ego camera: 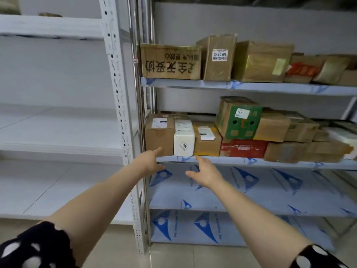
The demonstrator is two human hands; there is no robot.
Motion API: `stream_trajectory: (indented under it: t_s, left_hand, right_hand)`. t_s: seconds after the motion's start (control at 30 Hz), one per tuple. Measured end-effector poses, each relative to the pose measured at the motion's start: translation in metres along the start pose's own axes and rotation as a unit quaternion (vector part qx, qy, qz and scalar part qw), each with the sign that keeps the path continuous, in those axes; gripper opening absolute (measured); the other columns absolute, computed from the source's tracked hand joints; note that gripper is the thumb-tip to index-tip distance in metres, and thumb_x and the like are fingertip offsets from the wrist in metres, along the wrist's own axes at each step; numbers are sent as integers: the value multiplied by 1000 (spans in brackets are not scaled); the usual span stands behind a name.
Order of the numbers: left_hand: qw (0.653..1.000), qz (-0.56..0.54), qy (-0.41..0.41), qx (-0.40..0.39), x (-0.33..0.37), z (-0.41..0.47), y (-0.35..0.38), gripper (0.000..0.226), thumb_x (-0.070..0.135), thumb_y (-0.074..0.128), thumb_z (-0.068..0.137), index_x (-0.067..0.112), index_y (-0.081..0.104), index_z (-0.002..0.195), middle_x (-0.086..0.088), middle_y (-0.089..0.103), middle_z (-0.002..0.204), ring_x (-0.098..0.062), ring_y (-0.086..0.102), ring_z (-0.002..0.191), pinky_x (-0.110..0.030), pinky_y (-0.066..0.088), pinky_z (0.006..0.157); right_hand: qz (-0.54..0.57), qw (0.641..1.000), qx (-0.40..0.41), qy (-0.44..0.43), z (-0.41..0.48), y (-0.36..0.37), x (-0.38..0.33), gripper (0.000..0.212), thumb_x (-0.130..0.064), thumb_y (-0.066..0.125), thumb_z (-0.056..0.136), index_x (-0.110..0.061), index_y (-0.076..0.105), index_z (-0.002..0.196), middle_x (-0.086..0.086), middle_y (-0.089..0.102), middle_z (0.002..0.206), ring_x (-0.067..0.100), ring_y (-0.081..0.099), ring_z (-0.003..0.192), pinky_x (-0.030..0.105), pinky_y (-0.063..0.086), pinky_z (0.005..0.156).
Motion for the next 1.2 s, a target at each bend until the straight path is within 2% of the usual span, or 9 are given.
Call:
stream_trajectory:
  t_s: [0.37,0.53,0.63,0.73,0.83,0.9,1.0,1.1,1.2]
  left_hand:
    - [991,-28,-102,85,-12,156,-11,68,36,60,90,13,29,147,-15,43,143,-30,44,129,-40,41,102]
    - [934,-198,-238,177,-26,200,-6,63,36,57,91,7,32,141,-20,46,137,-36,50,121,-47,46,99]
    - [898,-266,-275,217,-27,216,-12,43,29,53,93,3,47,126,-16,59,119,-32,58,105,-41,52,86]
    - [874,-305,-295,235,-26,225,-10,20,28,56,93,9,55,88,-11,59,88,-25,56,80,-36,49,71]
    - [852,-345,-308,244,-25,229,-4,31,27,58,93,17,44,66,-1,48,69,-15,45,63,-26,39,56]
    - [841,-373,-308,242,-24,229,-4,27,25,59,92,15,49,70,1,51,72,-16,49,72,-25,41,60]
    - [838,-384,-302,242,-25,226,-9,24,28,63,91,8,62,104,-6,62,99,-21,55,90,-30,46,75]
    - [831,-395,-303,247,-30,221,-13,39,28,64,89,2,60,118,-17,63,114,-25,57,89,-40,51,83]
    - [832,-395,-299,251,-35,213,-18,42,31,64,89,4,59,120,-18,62,117,-37,60,108,-42,52,87]
  right_hand:
    - [3,996,-43,-77,164,-9,8,59,-34,49,98,-11,28,148,8,34,151,25,35,136,32,33,106]
    - [6,987,-77,-140,231,-7,8,50,-27,40,102,-12,28,148,10,33,152,26,31,139,32,28,110]
    - [0,981,-93,-172,267,-10,7,50,-27,38,102,-12,27,149,9,32,153,25,31,140,31,26,112]
    - [14,978,-112,-177,296,-10,4,50,-29,37,102,-15,28,149,10,35,152,28,33,138,36,28,112]
    - [-7,974,-139,-181,305,0,-2,49,-32,34,102,-17,28,148,12,44,145,33,34,137,41,20,116]
    - [-6,972,-154,-178,304,8,-6,49,-31,32,102,-16,26,149,12,48,141,31,32,138,43,5,119]
    - [17,975,-145,-166,302,12,-11,43,-31,33,102,-16,36,142,11,54,135,28,37,135,45,0,118]
    - [105,975,-124,-154,298,15,-10,39,-27,42,98,-18,46,136,9,57,133,30,46,128,42,25,114]
    - [197,965,-103,-138,283,15,-14,38,-22,48,95,-18,51,132,6,58,132,26,52,123,38,41,104]
Point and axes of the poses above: each hand's wrist, its own z-axis towards the middle knuckle, its own y-axis out of the palm, x = y × z, the point moved 2 cm from there along z, towards the middle knuckle
